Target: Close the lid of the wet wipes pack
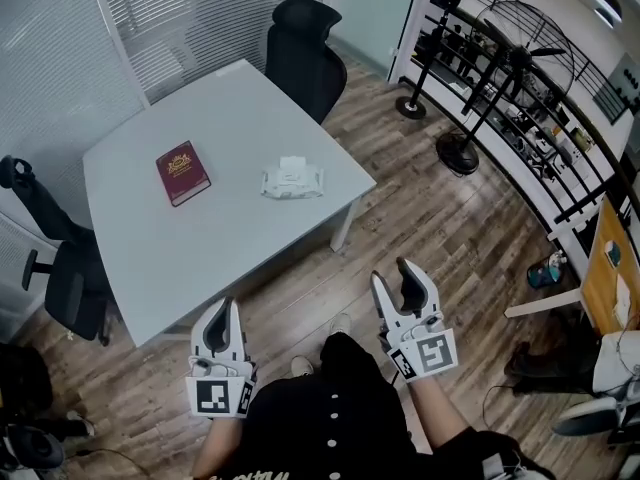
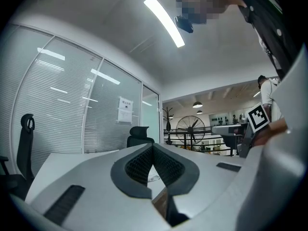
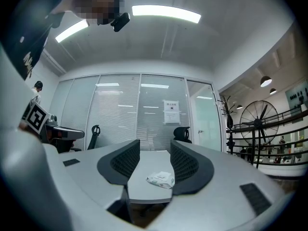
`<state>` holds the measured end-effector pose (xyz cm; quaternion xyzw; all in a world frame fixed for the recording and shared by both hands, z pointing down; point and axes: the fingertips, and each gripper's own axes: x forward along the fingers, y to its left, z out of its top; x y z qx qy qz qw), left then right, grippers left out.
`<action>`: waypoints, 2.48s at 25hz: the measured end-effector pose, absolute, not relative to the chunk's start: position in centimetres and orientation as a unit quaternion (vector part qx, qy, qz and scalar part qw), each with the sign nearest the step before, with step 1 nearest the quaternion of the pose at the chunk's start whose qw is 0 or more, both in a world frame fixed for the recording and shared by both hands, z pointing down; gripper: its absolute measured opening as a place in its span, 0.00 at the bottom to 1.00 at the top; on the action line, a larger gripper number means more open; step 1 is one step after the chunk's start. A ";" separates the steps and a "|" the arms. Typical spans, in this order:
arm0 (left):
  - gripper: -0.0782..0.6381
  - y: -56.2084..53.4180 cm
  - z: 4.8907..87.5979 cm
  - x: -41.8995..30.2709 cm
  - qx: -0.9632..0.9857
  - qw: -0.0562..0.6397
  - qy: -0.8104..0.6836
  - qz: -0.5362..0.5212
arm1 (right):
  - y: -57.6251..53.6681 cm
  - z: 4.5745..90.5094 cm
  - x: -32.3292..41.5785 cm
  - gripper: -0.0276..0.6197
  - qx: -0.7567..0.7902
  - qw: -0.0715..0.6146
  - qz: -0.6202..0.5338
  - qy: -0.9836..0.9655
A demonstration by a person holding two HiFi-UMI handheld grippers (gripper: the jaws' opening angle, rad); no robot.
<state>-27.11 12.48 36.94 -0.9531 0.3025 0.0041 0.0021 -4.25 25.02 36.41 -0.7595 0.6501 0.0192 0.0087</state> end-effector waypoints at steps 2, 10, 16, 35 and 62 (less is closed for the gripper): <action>0.12 12.2 37.0 -26.8 -0.953 0.002 0.303 0.003 | 24.7 36.6 -3.8 0.34 -0.760 0.009 0.017 0.649; 0.12 10.0 37.1 -23.8 -0.954 -0.006 0.301 0.004 | 21.6 36.4 -1.2 0.36 -0.758 0.012 0.022 0.652; 0.12 8.2 37.3 -21.3 -0.955 -0.009 0.298 0.003 | 19.7 37.1 0.9 0.38 -0.754 0.007 0.010 0.657; 0.12 1.6 36.2 -15.9 -0.947 -0.005 0.321 0.000 | 12.2 35.8 7.1 0.38 -0.736 0.020 0.010 0.676; 0.12 -1.9 35.2 -6.4 -0.930 0.010 0.366 0.015 | 6.5 35.0 16.8 0.39 -0.698 0.025 0.023 0.715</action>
